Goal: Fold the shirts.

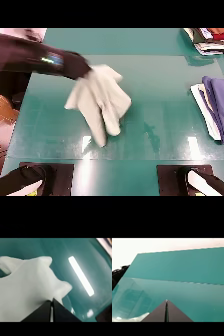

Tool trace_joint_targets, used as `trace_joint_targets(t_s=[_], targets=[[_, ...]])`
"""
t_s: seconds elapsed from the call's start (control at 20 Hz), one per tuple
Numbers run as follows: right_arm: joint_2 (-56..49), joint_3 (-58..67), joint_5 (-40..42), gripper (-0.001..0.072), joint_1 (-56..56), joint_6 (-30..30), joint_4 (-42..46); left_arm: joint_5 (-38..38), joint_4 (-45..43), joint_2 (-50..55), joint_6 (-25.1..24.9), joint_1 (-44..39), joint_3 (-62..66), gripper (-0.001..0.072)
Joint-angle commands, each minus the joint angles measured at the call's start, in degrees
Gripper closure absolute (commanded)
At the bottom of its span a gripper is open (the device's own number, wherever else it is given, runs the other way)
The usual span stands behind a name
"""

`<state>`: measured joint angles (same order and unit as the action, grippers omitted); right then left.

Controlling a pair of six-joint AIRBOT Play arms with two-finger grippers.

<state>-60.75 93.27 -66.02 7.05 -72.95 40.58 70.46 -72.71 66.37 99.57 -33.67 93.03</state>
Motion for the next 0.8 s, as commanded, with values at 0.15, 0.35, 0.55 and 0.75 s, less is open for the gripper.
trace_joint_targets(t_s=[0.15, 0.35, 0.55, 0.75], targets=[[0.0, 0.3, -3.1, 0.0692, 0.1, 0.0, 0.0, -0.5, 4.3, 20.4, -2.9, -16.1, 0.3, 0.0085], [0.0, 0.3, -3.2, 0.0692, 0.1, 0.0, 0.0, 0.7, -1.2, 21.3, -5.6, -11.5, 2.0, 0.0083], [0.0, 0.3, -4.2, 0.0692, 0.1, 0.0, 0.0, 3.9, -2.8, 21.4, -7.1, 3.3, 3.1, 0.0082], [0.0, 0.3, -5.5, 0.0692, 0.1, 0.0, 0.0, 1.0, -2.4, 22.8, -11.2, 17.2, 3.1, 0.0083]])
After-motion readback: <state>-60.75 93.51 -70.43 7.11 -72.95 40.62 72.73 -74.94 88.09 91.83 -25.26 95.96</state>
